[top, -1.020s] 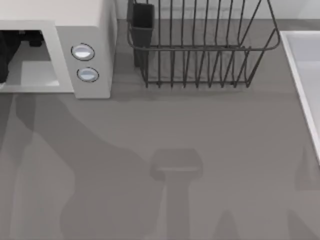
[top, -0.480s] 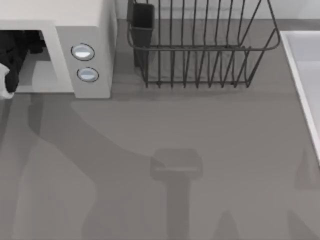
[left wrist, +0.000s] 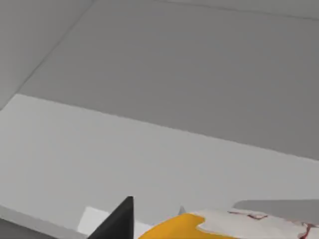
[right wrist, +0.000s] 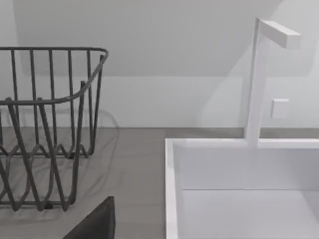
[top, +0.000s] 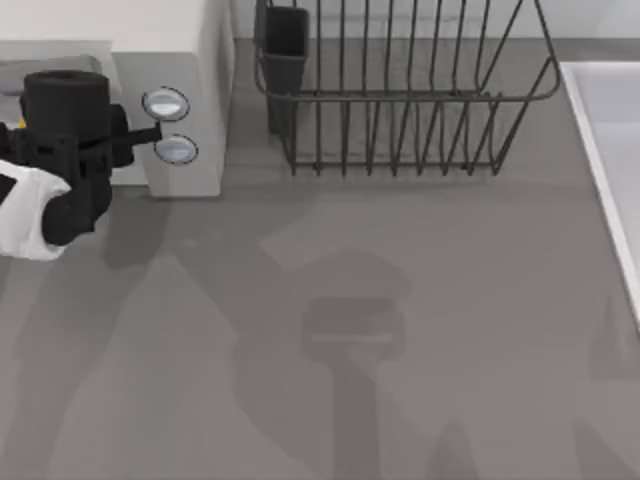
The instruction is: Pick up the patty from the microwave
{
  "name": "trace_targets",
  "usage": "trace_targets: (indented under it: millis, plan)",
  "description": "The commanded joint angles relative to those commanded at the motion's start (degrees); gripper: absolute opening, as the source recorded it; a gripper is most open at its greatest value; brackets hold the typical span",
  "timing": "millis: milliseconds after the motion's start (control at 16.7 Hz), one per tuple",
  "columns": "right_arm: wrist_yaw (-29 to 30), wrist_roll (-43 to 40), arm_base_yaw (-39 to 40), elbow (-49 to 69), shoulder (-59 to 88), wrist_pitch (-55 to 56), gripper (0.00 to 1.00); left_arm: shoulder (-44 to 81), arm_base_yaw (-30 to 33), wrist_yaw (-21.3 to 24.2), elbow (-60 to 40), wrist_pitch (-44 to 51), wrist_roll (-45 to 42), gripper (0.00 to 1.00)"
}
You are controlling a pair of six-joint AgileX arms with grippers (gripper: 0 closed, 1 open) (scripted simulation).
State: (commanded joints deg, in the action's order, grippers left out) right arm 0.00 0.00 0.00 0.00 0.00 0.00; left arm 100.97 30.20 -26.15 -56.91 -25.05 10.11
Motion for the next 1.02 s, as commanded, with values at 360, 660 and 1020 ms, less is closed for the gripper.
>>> trace_targets:
  millis: [360,660,1020]
  plan:
    - [0.0,0.0,0.0,0.0,0.0,0.0,1.0,-9.59,6.22,-6.15,9.43,4.63,2.49,0.0]
    - [0.0,0.0,0.0,0.0,0.0,0.0,1.0,-7.29,3.55,-6.8,10.42,3.11,2.26,0.0]
    - [0.0,0.0,0.0,0.0,0.0,0.0,1.0,5.13,5.05,-6.6,13.91,-13.65,2.44,0.0]
